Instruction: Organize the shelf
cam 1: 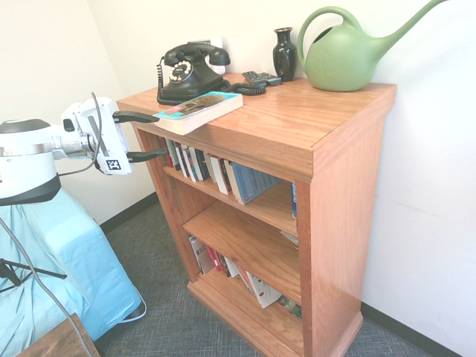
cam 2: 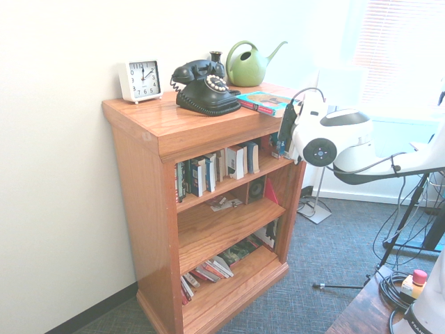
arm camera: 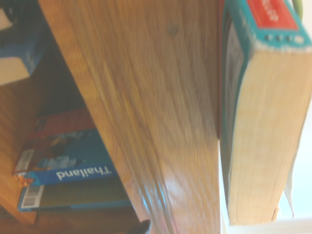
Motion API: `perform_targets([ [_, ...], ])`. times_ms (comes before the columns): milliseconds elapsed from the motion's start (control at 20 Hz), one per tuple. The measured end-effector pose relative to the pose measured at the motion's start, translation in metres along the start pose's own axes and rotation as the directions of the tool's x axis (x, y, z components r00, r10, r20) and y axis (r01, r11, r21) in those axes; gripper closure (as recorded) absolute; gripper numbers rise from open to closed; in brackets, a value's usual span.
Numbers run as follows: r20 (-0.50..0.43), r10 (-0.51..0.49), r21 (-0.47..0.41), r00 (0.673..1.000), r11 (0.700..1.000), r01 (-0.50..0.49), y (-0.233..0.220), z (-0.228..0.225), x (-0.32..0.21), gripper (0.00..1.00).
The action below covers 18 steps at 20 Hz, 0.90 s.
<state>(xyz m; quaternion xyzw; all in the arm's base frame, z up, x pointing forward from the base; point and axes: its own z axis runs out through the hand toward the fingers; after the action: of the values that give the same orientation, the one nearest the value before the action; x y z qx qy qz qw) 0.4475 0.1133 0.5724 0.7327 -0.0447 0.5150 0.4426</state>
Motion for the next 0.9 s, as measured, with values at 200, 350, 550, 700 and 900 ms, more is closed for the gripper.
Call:
perform_targets([
  [200, -0.017, -0.001, 0.028, 1.000, 1.000, 0.002, -0.004, 0.003, 0.016, 0.00],
  [350, -0.016, -0.003, 0.040, 1.000, 0.999, 0.004, -0.014, 0.009, 0.023, 0.00],
  [550, -0.007, 0.003, 0.057, 1.000, 0.998, -0.003, -0.027, 0.029, 0.035, 0.00],
  [700, 0.004, 0.015, 0.053, 1.000, 0.998, -0.015, -0.032, 0.051, 0.046, 0.00],
  [900, 0.011, 0.008, 0.045, 1.000, 0.999, -0.008, -0.034, 0.062, 0.053, 1.00],
])
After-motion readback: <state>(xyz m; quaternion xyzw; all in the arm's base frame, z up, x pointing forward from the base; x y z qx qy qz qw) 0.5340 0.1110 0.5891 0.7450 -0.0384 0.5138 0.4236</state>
